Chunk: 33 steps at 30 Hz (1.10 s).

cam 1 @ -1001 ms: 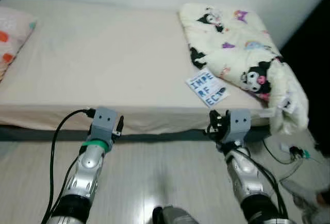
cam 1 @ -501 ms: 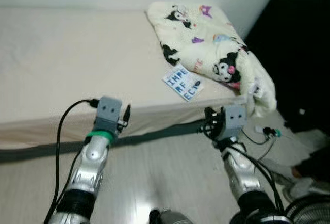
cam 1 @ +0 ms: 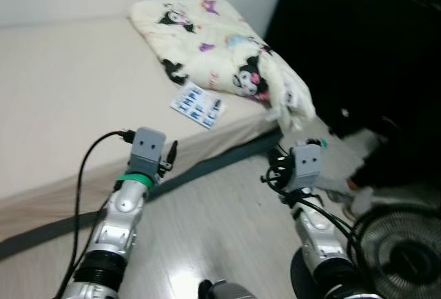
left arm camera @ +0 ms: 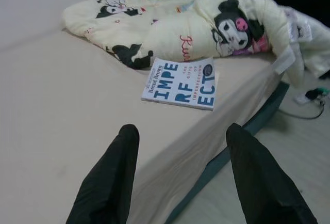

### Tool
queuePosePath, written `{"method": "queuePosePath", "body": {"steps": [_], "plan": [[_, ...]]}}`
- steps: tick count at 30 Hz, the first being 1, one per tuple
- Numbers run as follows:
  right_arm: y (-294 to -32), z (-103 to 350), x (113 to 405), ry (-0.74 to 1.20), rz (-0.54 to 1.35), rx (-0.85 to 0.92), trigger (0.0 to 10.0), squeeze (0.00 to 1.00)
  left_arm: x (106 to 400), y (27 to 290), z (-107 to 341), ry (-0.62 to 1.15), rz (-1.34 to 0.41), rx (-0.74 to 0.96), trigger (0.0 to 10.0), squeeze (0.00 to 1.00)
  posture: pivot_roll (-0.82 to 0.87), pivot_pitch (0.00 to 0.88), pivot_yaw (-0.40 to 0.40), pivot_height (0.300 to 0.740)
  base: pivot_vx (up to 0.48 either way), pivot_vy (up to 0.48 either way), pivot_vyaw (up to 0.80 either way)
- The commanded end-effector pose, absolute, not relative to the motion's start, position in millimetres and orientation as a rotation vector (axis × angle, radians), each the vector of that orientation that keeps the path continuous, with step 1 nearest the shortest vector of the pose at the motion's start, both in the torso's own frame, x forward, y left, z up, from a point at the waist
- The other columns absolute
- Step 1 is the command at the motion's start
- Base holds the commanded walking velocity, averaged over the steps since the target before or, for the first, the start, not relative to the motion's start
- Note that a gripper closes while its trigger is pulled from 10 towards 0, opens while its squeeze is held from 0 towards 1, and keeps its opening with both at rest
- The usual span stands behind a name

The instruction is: Clean up the room

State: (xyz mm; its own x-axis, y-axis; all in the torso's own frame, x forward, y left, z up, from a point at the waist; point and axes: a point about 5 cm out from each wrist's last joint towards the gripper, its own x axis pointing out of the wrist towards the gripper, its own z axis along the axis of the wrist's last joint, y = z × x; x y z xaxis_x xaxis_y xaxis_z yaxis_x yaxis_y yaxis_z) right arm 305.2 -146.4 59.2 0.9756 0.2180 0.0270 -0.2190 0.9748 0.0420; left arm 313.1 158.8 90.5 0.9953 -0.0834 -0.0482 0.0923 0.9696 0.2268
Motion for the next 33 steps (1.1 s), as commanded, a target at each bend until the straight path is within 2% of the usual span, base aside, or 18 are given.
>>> {"method": "queuePosePath", "body": {"steps": [1, 12, 33], "plan": [[-155, 56, 303, -0.012, 0.190, 0.041, 10.0, 0.00, 313, 149, 88, 0.048, -0.120, 0.235, 10.0, 0.00, 0.03, 0.011, -0.032, 0.720, 0.000, 0.000, -0.77], [-154, 55, 303, -0.009, 0.198, 0.030, 10.0, 0.00, 317, 140, 90, 0.036, -0.140, 0.242, 10.0, 0.00, 0.02, 0.001, -0.026, 0.720, 0.436, 0.000, -0.07], [-155, 52, 301, 0.002, 0.192, 0.024, 10.0, 0.00, 318, 139, 90, 0.036, -0.147, 0.241, 10.0, 0.00, 0.02, 0.008, -0.020, 0.720, 0.479, 0.000, 0.00]]}}
